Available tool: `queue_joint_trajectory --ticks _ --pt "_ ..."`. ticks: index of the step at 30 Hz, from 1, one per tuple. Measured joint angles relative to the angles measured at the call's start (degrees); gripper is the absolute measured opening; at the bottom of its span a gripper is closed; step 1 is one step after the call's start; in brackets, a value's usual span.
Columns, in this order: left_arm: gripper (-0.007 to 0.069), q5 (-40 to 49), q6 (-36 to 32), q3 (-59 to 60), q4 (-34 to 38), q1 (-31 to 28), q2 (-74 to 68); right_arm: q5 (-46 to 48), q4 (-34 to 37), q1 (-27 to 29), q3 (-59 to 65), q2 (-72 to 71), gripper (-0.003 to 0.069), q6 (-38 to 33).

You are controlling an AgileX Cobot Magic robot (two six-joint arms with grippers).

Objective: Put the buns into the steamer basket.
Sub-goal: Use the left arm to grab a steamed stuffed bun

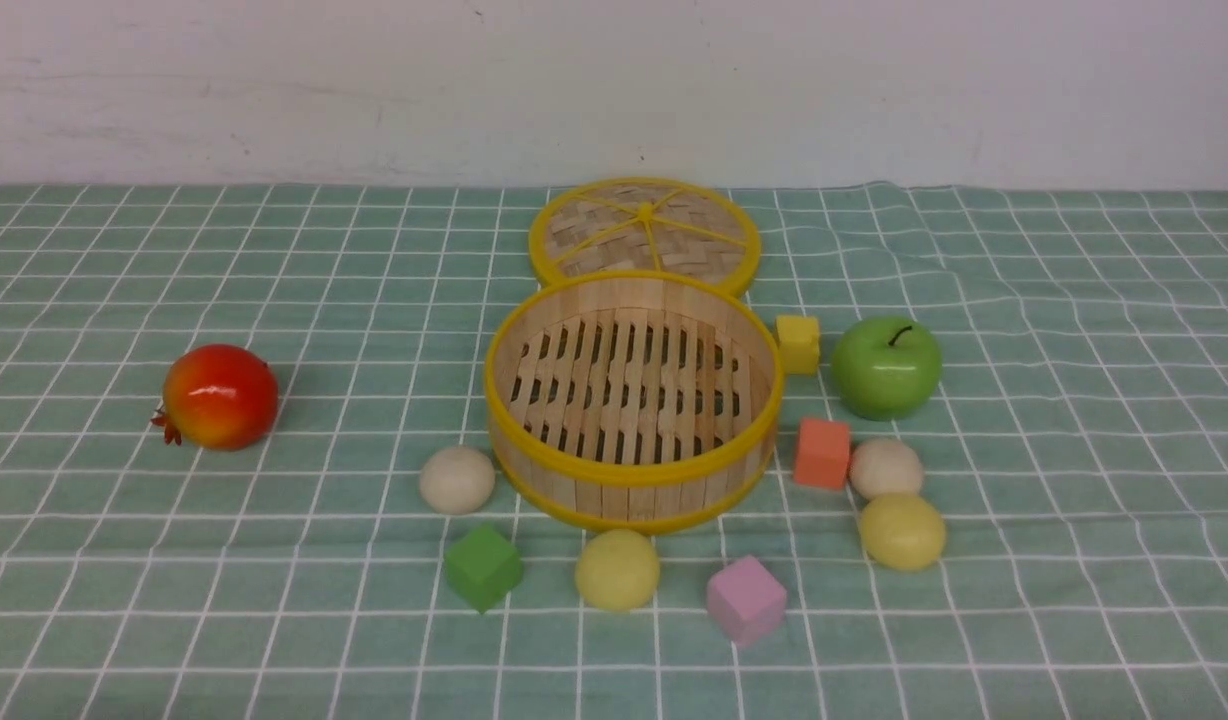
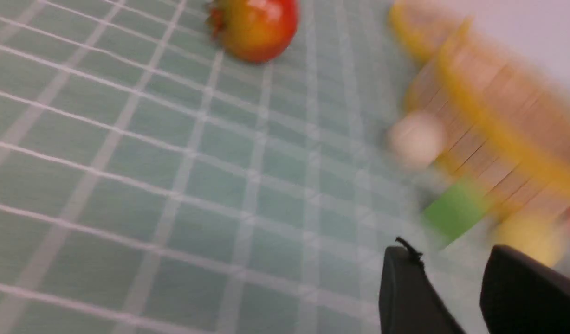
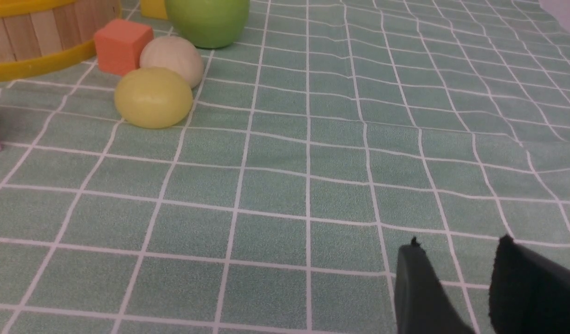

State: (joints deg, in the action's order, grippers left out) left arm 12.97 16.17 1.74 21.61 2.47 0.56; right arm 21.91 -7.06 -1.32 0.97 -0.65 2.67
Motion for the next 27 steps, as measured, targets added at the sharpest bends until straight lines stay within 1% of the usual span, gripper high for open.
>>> queue_joint_trajectory --ticks 1,2,3,4,8,10,12,13,14,17,20,21,22,25,27 --pt "0.0238 -2.8 1.9 0.0 3.7 0.0 0.0 0.0 0.0 0.0 0.0 0.0 0.0240 0.0" --pt "0.0238 -3.4 2.3 0.0 4.4 0.0 0.0 0.0 0.0 0.0 0.0 0.0 0.0240 0.0" --pt "0.0238 -8.0 4.3 0.0 10.1 0.0 0.0 0.0 0.0 0.0 0.0 0.0 0.0240 0.0" --pt "0.0238 -10.1 4.7 0.0 12.2 0.0 0.0 0.0 0.0 0.0 0.0 0.0 0.0240 0.0" --pt "0.0238 -17.7 5.1 0.0 18.8 0.0 0.0 0.0 0.0 0.0 0.0 0.0 0.0240 0.0" --pt "0.0232 -17.4 5.2 -0.6 20.1 0.0 0.0 0.0 0.0 0.0 0.0 0.0 0.0240 0.0" --pt "0.0206 -12.1 3.7 -4.3 19.3 0.0 0.0 0.0 0.0 0.0 0.0 0.0 0.0240 0.0" --pt "0.0188 -8.9 1.8 -6.7 17.9 0.0 -0.2 0.0 0.0 0.0 0.0 0.0 0.0240 0.0" --pt "0.0188 -8.3 1.4 -7.3 17.6 0.0 -0.3 0.0 0.0 0.0 0.0 0.0 0.0240 0.0" --pt "0.0104 5.2 -7.1 -18.5 11.1 0.0 -7.1 0.0 0.0 0.0 0.0 0.0 0.0240 0.0" --pt "0.0055 19.4 -10.9 -27.9 6.4 0.0 -19.8 0.0 0.0 0.0 0.0 0.0 0.0240 0.0" --pt "0.0050 20.4 -11.3 -28.6 5.7 0.0 -20.8 0.0 0.0 0.0 0.0 0.0 0.0240 0.0" --pt "0.0036 29.4 -12.8 -34.3 2.8 0.0 -30.1 0.0 0.0 0.0 0.0 0.0 0.0240 0.0" --pt "0.0028 37.4 -14.4 -41.1 -1.2 0.0 -43.3 0.0 0.0 0.0 0.0 0.0 0.0240 0.0" --pt "0.0027 39.7 -16.2 -45.4 -2.4 0.0 -53.4 0.0 0.0 0.0 0.0 0.0 0.0240 0.0"
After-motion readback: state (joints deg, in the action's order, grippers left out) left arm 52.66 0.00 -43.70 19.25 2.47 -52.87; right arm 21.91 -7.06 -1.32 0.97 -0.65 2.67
